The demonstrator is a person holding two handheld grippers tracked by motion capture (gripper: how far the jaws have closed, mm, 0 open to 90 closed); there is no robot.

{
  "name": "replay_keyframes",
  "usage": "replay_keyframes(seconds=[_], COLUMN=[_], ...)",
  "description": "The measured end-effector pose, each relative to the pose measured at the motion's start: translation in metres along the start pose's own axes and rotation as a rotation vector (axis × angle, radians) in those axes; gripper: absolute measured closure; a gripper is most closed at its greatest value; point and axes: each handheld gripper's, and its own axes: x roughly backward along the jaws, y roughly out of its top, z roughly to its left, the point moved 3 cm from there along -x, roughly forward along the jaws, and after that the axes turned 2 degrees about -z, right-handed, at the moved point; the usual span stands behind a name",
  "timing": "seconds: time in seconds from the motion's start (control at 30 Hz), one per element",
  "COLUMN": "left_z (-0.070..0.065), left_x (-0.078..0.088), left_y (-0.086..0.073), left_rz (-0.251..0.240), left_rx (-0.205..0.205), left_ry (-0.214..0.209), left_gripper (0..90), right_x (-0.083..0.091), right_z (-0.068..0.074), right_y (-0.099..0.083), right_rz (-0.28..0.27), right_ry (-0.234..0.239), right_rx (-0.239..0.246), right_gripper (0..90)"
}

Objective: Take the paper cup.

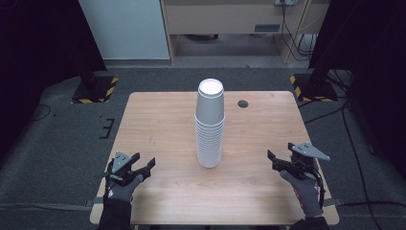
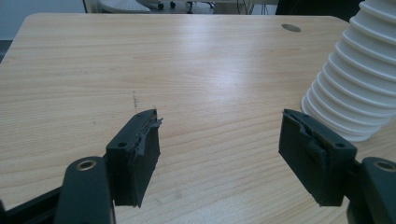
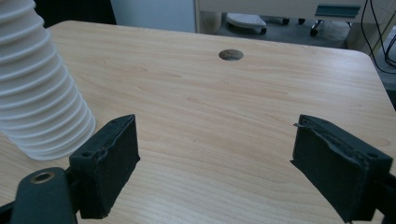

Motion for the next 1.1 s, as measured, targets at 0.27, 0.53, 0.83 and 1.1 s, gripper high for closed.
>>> replay_keyframes(seconds=[0.27, 0.53, 0.83, 1.1], left_z=[-0.001, -0.002, -0.002, -0.003], left_x=[-0.001, -0.002, -0.002, -0.004], left_y=[0.0, 0.0, -0.001, -0.001], left_rz=[0.007, 0.008, 0.012, 0.016], left_rx=[-0.006, -0.013, -0.018, -0.021], left_ry=[-0.002, -0.006, -0.006, -0.009], left_gripper=[28.0, 27.6, 27.5, 27.4], right_x=[0.004, 0.006, 0.011, 0.012], right_z=[0.008, 0.017, 0.025, 0.031], right_y=[0.011, 0.021, 0.038, 0.047], right_rz=[-0.03, -0.052, -0.094, -0.108], right_ry=[0.025, 0.053, 0.084, 0.097], right_rx=[-0.003, 0.006, -0.001, -0.002], right_gripper=[14.5, 14.5, 14.6, 14.6])
